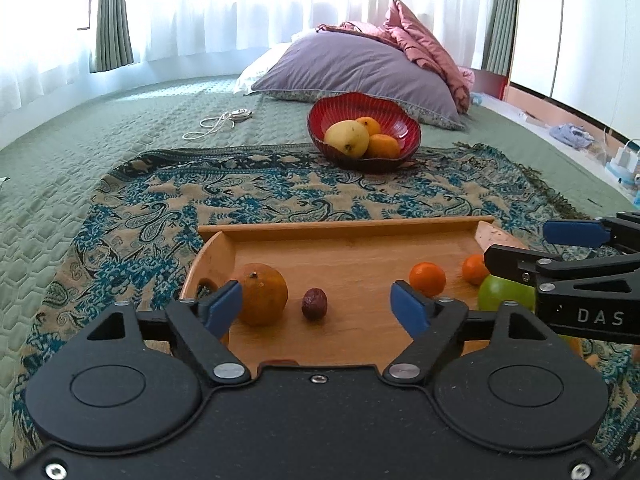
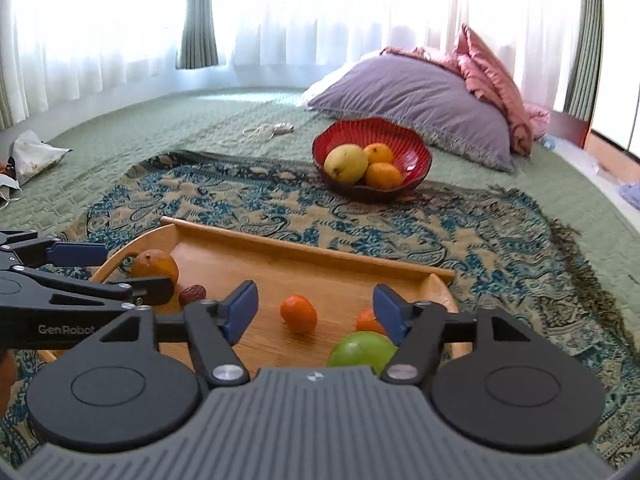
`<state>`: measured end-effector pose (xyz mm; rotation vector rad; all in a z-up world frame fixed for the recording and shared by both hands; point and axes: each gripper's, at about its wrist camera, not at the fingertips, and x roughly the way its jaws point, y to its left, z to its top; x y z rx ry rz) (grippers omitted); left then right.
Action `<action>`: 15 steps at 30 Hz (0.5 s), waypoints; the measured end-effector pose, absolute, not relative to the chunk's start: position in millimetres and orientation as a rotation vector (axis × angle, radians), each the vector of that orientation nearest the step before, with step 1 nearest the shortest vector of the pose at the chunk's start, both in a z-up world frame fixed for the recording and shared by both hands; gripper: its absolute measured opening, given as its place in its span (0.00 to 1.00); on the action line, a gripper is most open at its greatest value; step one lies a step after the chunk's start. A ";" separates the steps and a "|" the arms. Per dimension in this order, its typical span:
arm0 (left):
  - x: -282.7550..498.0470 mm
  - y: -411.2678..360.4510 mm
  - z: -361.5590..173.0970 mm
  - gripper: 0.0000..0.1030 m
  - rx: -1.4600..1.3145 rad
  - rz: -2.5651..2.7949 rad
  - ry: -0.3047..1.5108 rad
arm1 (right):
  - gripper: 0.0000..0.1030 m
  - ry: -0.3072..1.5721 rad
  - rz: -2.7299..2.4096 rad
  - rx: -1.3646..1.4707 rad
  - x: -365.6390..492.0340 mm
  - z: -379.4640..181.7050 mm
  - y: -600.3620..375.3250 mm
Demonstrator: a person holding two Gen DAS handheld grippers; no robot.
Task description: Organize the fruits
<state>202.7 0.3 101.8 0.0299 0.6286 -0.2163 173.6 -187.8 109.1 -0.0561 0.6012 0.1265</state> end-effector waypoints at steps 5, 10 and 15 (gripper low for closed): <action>181.4 2.2 100.7 0.86 0.031 -0.218 0.602 | 0.87 0.557 0.125 -0.052 153.4 110.6 -191.8; 163.2 1.6 96.3 0.89 0.041 -0.222 0.585 | 0.90 0.527 0.098 -0.055 137.2 106.2 -194.3; 146.6 2.6 89.3 0.93 0.041 -0.219 0.571 | 0.94 0.502 0.086 -0.029 122.7 98.9 -197.9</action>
